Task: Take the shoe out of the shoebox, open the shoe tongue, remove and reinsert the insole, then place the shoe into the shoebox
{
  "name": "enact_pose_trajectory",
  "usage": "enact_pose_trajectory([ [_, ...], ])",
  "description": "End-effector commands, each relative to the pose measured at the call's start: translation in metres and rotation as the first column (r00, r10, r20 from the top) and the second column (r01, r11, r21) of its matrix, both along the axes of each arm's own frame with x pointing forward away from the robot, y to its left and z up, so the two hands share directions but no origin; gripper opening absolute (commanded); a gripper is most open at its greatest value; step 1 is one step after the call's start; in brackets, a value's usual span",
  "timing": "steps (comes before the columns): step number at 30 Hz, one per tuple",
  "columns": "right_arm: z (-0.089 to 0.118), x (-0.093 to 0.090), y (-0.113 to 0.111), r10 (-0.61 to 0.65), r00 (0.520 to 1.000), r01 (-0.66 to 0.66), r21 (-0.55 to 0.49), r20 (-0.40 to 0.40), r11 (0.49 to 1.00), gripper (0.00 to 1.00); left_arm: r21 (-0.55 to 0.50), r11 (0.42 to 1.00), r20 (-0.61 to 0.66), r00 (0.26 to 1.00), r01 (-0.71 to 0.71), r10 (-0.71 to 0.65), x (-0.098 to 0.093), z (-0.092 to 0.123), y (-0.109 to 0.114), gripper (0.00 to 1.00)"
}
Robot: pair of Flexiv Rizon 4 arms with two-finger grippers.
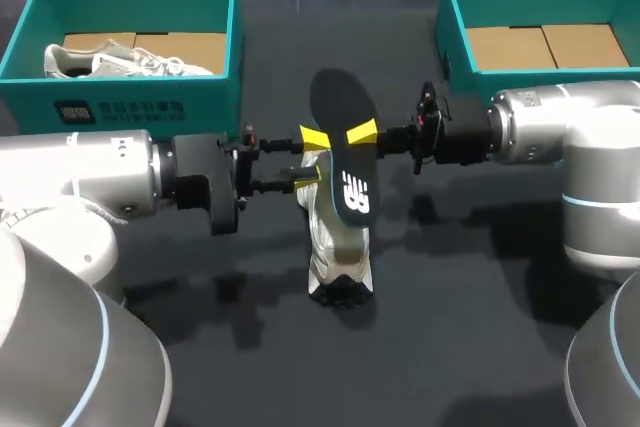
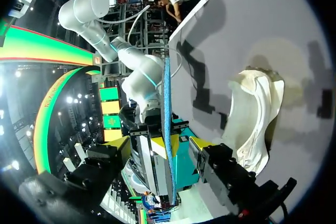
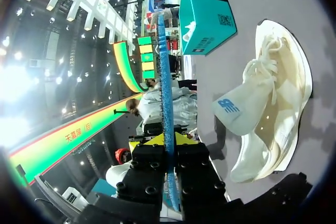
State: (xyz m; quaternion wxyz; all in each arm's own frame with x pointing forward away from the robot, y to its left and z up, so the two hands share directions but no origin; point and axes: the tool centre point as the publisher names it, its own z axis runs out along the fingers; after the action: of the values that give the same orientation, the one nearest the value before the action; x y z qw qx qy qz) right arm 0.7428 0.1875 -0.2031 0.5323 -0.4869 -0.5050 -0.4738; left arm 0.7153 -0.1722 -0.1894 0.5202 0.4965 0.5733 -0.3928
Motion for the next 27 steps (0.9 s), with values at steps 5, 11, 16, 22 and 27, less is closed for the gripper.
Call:
enact_pose_trajectory([
  [5,-0.006,-0.016,0.004,0.01,1.0,-0.01,0.004,-0.01,1.0,0.0,0.059,0.998,-0.03,0.999,0.034,-0.032,-0.017,0.027,0.076,1.0],
  [11,-0.008,-0.018,0.007,0.016,1.0,-0.016,0.004,-0.015,1.0,0.0,0.059,0.998,-0.03,0.999,0.034,-0.032,-0.017,0.027,0.076,1.0],
  [16,-0.008,-0.018,0.007,0.016,1.0,-0.016,0.004,-0.015,1.0,0.0,0.059,0.998,-0.03,0.999,0.034,-0.032,-0.017,0.027,0.076,1.0],
  [22,-0.008,-0.018,0.007,0.016,1.0,-0.016,0.004,-0.015,1.0,0.0,0.059,0.998,-0.03,0.999,0.034,-0.032,-0.017,0.027,0.076,1.0],
  [27,-0.016,-0.02,0.013,-0.008,0.999,0.008,-0.012,-0.044,1.0,0.0,0.169,0.985,-0.087,0.995,-0.038,0.053,-0.012,0.029,0.09,1.0],
])
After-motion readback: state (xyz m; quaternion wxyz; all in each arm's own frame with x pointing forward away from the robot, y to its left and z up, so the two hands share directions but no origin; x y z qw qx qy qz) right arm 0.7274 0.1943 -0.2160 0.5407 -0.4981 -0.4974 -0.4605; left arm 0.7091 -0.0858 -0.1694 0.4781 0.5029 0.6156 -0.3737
